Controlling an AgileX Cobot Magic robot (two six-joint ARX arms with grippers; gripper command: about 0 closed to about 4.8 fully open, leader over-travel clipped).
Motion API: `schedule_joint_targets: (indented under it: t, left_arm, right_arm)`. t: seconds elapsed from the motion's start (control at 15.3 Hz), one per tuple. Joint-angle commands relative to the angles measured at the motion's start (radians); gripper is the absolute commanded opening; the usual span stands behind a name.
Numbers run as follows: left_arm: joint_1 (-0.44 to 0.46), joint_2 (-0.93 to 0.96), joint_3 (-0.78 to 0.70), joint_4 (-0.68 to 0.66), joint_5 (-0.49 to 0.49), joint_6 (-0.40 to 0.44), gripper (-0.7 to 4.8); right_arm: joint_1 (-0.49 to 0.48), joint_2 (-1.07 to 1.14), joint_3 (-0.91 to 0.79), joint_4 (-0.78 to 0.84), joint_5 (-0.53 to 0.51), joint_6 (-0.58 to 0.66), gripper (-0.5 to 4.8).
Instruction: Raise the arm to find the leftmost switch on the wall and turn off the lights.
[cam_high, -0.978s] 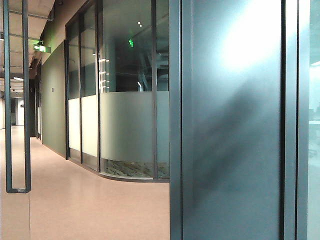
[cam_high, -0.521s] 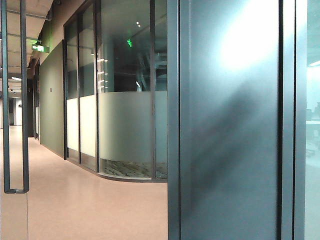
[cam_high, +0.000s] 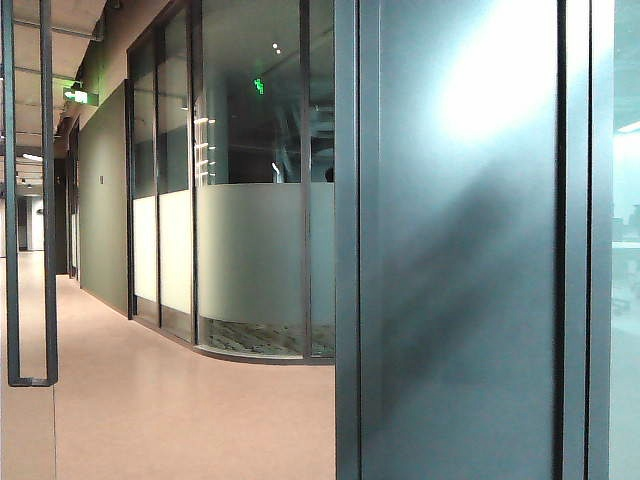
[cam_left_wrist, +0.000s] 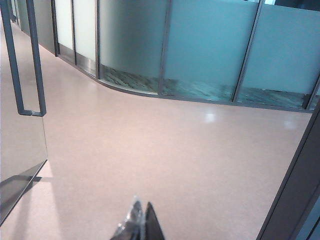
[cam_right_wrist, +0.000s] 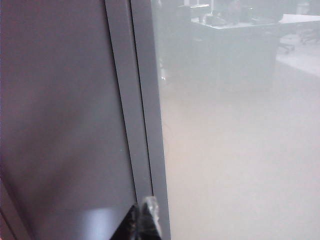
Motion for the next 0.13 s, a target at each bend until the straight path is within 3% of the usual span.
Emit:
schedule_joint_targets:
  t: [0.07, 0.13]
  left_arm:
    - [0.002, -0.001, 0.002, 0.007, 0.0, 0.004, -0.05]
    - [0.002, -0.001, 0.002, 0.007, 0.0, 0.004, -0.05]
  right_arm:
    - [0.0, -0.002, 0.001, 0.011, 0.004, 0.0, -0.01]
    - [0.0, -0.002, 0.001, 0.01, 0.004, 0.0, -0.01]
